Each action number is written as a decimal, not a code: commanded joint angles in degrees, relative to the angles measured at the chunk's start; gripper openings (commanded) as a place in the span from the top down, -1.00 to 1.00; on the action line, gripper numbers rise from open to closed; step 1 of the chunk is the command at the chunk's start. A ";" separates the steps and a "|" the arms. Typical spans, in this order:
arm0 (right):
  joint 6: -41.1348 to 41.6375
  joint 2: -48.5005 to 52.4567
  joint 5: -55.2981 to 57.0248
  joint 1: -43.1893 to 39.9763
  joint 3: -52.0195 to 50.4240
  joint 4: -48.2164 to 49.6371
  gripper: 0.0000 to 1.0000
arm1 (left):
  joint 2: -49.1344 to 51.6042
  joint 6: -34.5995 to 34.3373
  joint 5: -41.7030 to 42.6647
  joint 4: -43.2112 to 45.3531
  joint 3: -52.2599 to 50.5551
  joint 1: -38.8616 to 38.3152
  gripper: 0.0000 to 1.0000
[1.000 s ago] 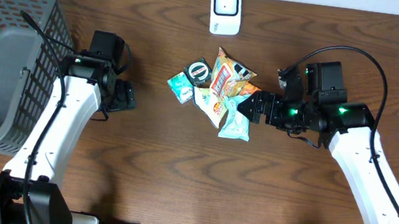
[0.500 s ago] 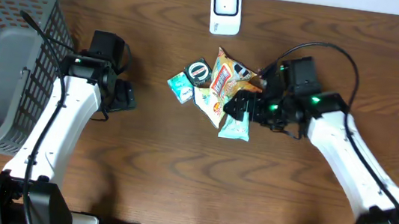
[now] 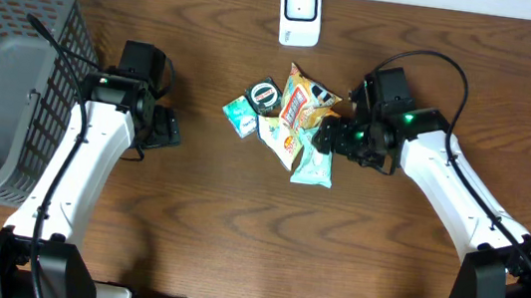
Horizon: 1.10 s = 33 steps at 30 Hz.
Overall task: Scan the item barcode
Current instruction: 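Grasp the mint-green packet with the right gripper and pull it right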
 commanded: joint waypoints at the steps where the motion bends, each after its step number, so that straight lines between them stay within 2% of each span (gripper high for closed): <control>1: 0.39 0.61 5.16 0.24 0.70 2.34 -0.71 | 0.00 -0.79 -1.18 -0.17 -0.33 0.20 -0.96; 3: -0.28 2.14 5.51 0.04 0.70 3.32 -0.78 | 0.00 -0.76 -1.18 -0.17 -0.33 0.20 -0.95; 7: -0.42 6.14 5.03 -0.85 0.70 4.96 -0.68 | -0.02 -0.76 -1.18 -0.17 -0.33 0.20 -0.96; 8: -5.49 9.14 0.13 -0.90 0.70 5.66 -0.61 | 0.00 -0.76 -1.18 -0.15 -0.33 0.20 -0.95; 10: -9.14 11.50 -4.72 -0.92 0.70 6.16 -0.47 | 0.00 -0.79 -1.18 -0.17 -0.33 0.20 -0.95; 16: -10.43 16.68 -8.96 -0.90 0.70 9.33 -0.35 | 0.00 -0.79 -1.18 -0.17 -0.33 0.20 -0.96; 18: -10.80 18.49 -8.94 -0.94 0.70 9.46 -0.10 | 0.00 -0.76 -1.18 -0.15 -0.33 0.20 -0.96; 19: -10.80 19.06 -8.98 -1.03 0.70 9.44 0.21 | 0.00 -0.76 -1.18 -0.15 -0.33 0.20 -0.95; 21: -10.78 19.08 -8.98 -1.05 0.70 9.25 0.61 | 0.00 -0.76 -1.18 -0.15 -0.33 0.20 -0.96; 23: -10.80 17.94 -8.90 -1.20 0.90 7.89 0.85 | 0.00 -0.76 -1.18 -0.17 -0.33 0.20 -0.95; 28: -10.82 12.28 -6.23 -3.54 3.19 1.55 0.97 | 0.00 -0.79 -1.18 -0.15 -0.33 0.20 -0.95; 33: -9.40 1.46 10.67 -4.76 5.55 -5.42 0.97 | 0.00 -0.76 -1.18 -0.15 -0.33 0.20 -0.96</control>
